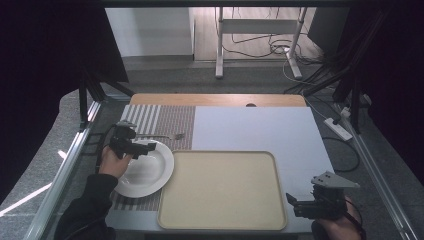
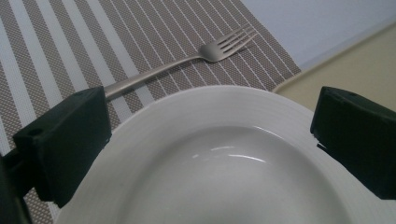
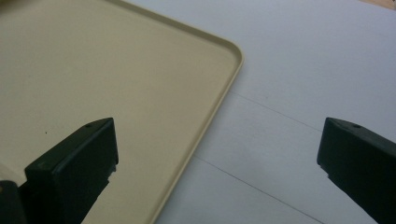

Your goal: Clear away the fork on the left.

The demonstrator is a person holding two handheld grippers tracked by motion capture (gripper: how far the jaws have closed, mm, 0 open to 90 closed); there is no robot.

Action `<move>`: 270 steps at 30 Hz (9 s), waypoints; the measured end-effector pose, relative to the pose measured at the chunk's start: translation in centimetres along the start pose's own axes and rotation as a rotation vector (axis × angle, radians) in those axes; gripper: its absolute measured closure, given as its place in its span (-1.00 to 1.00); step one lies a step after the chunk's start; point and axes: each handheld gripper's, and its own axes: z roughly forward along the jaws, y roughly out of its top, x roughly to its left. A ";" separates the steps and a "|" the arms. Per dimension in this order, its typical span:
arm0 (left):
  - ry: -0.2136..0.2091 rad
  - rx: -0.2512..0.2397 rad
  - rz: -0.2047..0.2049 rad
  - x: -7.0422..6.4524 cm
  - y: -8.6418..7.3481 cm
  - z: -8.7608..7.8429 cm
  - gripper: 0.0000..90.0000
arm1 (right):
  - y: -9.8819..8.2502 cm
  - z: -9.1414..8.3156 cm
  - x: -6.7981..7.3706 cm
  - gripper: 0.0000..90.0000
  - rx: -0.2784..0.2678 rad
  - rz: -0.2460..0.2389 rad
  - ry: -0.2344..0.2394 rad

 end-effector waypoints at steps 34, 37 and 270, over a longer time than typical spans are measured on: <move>0.008 0.165 -0.010 5.9 4.1 5.7 0.50 | 0.1 0.2 0.0 -1.00 0.017 -0.005 0.001; 0.027 0.177 -0.010 6.4 4.0 5.9 0.97 | 0.1 0.2 0.1 -1.00 0.019 -0.006 0.003; -0.092 0.443 0.212 -15.2 -1.9 4.7 0.97 | 0.1 0.3 0.8 -1.00 0.042 -0.084 -0.006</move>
